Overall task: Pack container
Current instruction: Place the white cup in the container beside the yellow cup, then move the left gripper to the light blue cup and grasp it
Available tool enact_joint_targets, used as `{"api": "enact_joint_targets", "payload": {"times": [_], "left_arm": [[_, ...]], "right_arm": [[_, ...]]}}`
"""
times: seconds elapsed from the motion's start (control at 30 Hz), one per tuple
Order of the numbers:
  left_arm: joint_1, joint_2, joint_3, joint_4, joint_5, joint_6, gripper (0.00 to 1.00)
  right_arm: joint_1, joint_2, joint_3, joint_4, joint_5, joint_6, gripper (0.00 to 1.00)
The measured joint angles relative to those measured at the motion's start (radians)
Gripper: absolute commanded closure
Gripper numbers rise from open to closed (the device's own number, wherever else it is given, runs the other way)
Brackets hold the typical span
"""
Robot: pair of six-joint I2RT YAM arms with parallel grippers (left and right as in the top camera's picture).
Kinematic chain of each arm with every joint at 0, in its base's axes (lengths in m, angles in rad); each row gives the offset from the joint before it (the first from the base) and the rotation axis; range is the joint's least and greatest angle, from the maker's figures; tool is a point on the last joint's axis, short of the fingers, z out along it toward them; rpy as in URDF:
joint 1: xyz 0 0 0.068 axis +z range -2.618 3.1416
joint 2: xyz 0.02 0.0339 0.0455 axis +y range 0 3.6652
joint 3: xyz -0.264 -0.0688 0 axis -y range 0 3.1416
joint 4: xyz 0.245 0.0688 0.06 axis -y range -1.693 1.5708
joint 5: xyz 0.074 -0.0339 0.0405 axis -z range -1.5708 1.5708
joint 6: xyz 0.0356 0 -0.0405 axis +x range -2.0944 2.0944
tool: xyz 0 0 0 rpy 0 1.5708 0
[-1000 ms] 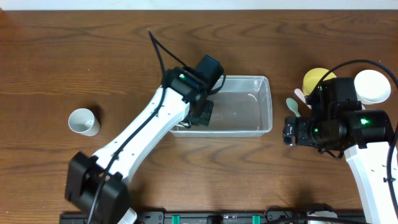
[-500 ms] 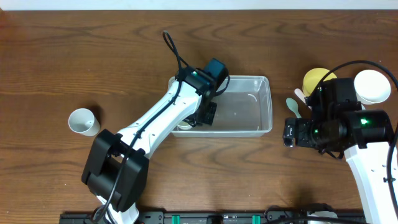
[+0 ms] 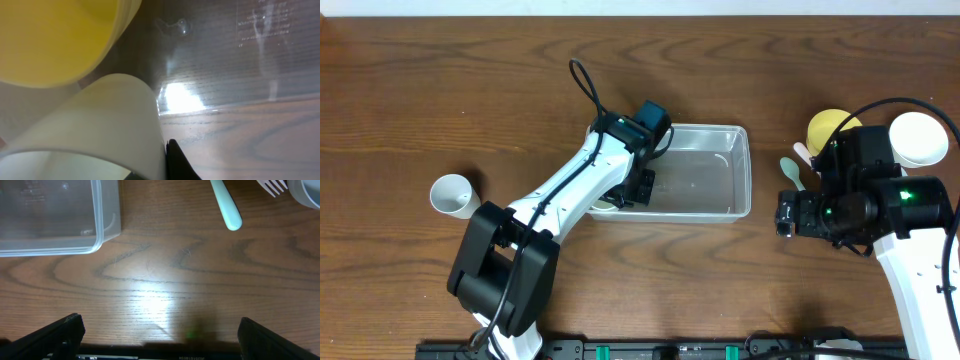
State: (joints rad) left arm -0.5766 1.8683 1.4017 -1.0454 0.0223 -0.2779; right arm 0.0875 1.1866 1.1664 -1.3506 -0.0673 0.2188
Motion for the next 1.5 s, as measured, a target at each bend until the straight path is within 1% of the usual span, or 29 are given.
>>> {"api": "enact_joint_targets", "payload": {"times": [0.03,0.07,0.1,0.13,0.33,0.5,0.57,0.63,0.67,0.8,0.87,0.93,1.07,1.27,1.37,1.5], "left_arm": [[0.000,0.000,0.000,0.002,0.000,0.004,0.83],[0.000,0.000,0.000,0.005,0.000,0.008,0.74],[0.000,0.000,0.000,0.008,-0.001,0.011,0.61],[0.000,0.000,0.000,0.009,0.000,0.014,0.56],[0.000,0.000,0.000,0.016,-0.003,0.013,0.56],[0.000,-0.002,0.019,-0.036,-0.003,0.013,0.54],[0.000,-0.017,0.044,-0.052,-0.009,0.014,0.50],[0.000,-0.058,0.077,-0.064,-0.031,0.019,0.38],[0.000,-0.089,0.094,-0.072,-0.051,0.023,0.34],[0.024,-0.282,0.157,-0.092,-0.155,0.019,0.26],[0.079,-0.385,0.176,-0.104,-0.192,0.017,0.25],[0.169,-0.460,0.184,-0.122,-0.213,0.016,0.23],[0.393,-0.510,0.185,-0.161,-0.240,0.012,0.22],[0.684,-0.439,0.116,-0.145,-0.188,-0.005,0.21],[0.780,-0.371,0.066,-0.120,-0.137,-0.012,0.21],[0.854,-0.265,0.015,-0.094,-0.090,-0.017,0.21]], "right_arm": [[0.000,0.000,0.000,0.000,0.000,0.000,0.01],[0.000,0.000,0.000,0.000,0.000,0.000,0.01],[0.000,0.000,0.000,-0.001,0.000,0.000,0.01],[0.000,0.000,0.000,-0.001,0.000,0.000,0.01],[0.000,0.000,0.000,-0.003,0.001,0.000,0.01],[0.000,0.000,0.000,-0.002,0.001,0.000,0.01],[0.000,0.000,0.000,-0.003,0.001,0.000,0.01],[0.000,0.000,0.000,-0.003,0.002,-0.001,0.01],[0.000,0.000,0.000,-0.003,0.002,-0.001,0.01],[0.000,0.000,0.000,-0.003,0.005,-0.004,0.01],[0.000,0.000,0.000,-0.003,0.005,-0.006,0.01],[0.000,0.000,0.000,-0.003,0.006,-0.010,0.01],[0.000,0.000,0.000,-0.002,0.008,-0.011,0.01],[0.000,0.000,0.000,-0.002,0.008,-0.014,0.01],[0.000,0.000,0.000,-0.003,0.008,-0.015,0.01],[0.000,0.000,0.000,-0.003,0.009,-0.015,0.01]]}}
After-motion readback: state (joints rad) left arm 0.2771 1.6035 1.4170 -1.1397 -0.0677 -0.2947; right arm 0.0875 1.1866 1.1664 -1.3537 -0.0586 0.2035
